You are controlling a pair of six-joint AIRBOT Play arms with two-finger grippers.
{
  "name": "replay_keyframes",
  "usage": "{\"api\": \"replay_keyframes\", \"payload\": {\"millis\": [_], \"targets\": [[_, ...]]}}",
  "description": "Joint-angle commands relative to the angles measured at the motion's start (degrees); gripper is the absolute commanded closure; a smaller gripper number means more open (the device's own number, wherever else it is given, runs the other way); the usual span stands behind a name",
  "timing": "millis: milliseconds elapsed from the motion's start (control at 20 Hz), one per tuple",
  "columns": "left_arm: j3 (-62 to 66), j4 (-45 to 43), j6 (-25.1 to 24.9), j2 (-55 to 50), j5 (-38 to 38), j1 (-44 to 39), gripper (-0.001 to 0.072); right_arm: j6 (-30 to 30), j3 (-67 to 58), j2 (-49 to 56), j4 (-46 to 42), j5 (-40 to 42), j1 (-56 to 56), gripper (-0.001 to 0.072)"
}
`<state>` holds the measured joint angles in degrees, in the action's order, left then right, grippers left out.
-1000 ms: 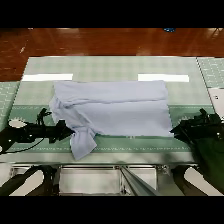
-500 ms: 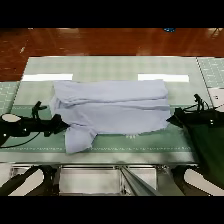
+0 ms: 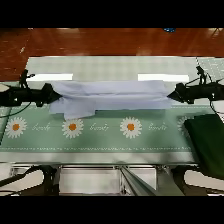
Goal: Fold the shirts.
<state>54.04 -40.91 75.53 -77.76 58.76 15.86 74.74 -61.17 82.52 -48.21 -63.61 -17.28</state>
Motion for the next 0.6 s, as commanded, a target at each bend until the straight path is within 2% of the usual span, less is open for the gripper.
{"api": "replay_keyframes", "payload": {"millis": [0,250,450,500,550], "targets": [[11.6,0.0,2.2,-10.3,0.3,-1.2,0.0693,2.8,-10.3,8.9,0.2,1.5,2.5,0.0694],[22.9,0.0,2.8,-21.0,0.8,-2.2,0.0692,3.9,-19.1,18.6,2.3,1.6,3.7,0.0694],[25.8,0.1,1.2,-24.4,0.1,-2.6,0.069,3.9,-22.1,22.0,3.1,3.0,3.9,0.0694],[25.8,0.0,0.6,-24.4,0.2,-2.7,0.0633,3.7,-22.1,22.0,3.1,3.8,3.9,0.0679],[26.2,0.0,0.6,-24.3,1.0,-2.6,0.0382,3.9,-22.2,22.0,3.3,4.2,3.8,0.0509]]}}
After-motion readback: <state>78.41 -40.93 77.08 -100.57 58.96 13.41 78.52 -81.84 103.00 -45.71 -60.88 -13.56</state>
